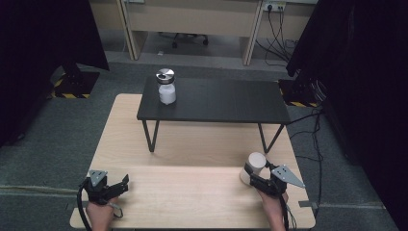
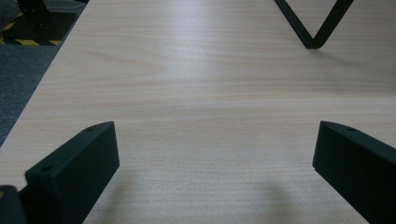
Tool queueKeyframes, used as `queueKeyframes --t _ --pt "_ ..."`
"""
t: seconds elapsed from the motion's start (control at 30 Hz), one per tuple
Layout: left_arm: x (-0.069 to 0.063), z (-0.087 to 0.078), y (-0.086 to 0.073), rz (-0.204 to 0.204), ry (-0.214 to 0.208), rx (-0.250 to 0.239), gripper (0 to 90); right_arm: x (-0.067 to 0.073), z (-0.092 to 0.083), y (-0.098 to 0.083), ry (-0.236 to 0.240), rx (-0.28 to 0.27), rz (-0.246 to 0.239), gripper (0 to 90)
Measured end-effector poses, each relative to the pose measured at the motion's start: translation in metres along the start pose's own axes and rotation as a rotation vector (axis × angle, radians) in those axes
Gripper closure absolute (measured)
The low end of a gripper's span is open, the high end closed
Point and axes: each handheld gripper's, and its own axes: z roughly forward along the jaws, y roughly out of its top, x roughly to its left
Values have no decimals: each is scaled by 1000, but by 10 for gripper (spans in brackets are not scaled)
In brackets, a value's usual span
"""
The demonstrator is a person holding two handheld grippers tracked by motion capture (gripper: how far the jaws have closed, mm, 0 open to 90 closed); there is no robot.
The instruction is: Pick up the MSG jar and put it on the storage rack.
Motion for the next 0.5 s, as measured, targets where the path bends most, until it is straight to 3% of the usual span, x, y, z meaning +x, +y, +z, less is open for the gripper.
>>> queueKeyframes --t 0.5 --pt "0 0 0 3 0 1 0 2 -1 0 -17 -11 -18 329"
